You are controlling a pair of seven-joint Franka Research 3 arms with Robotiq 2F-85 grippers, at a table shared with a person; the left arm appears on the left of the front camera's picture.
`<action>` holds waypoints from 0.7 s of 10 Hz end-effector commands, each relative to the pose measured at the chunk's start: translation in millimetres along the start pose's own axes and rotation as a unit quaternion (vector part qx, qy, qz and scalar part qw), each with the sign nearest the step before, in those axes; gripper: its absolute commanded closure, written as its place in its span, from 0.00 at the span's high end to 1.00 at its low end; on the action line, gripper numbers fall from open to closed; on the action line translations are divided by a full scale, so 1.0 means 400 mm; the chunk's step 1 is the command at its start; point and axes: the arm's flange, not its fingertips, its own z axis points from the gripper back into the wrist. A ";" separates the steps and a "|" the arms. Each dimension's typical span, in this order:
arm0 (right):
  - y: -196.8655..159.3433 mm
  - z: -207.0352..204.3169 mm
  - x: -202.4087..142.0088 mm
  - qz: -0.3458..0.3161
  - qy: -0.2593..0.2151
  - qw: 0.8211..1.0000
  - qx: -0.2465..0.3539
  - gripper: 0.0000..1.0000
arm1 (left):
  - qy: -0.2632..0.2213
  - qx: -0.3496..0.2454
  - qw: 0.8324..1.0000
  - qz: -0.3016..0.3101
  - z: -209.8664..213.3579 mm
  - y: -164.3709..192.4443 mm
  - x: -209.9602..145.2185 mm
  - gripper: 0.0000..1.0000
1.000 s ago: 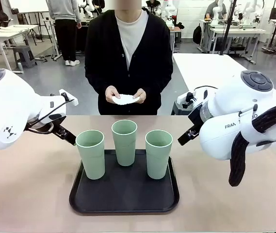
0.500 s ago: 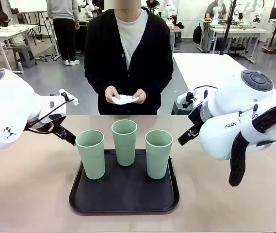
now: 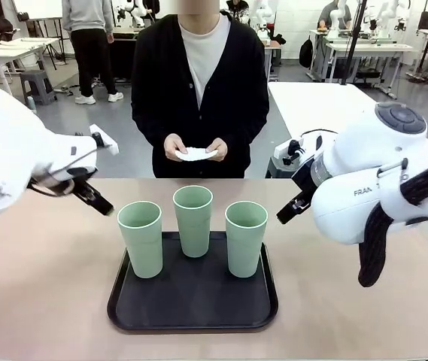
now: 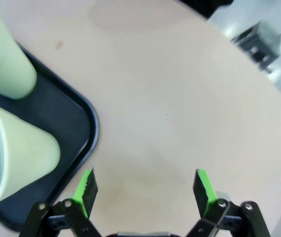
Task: Place coasters on the table and set cups on them.
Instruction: Pick up one Reusable plastic cup and place it on a coaster set by the human.
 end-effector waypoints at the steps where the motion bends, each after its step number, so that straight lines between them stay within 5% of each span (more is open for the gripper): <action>1: 0.063 0.200 -0.033 0.005 0.030 0.999 -0.016 1.00 | 0.002 0.042 0.998 -0.045 0.233 0.030 0.004 1.00; 4: 0.173 0.409 -0.138 -0.006 0.129 0.991 -0.026 1.00 | 0.077 -0.071 0.994 -0.025 0.364 -0.013 -0.088 1.00; 7: 0.214 0.435 -0.205 -0.013 0.183 0.981 -0.067 1.00 | 0.122 -0.097 0.987 0.026 0.390 -0.019 -0.148 1.00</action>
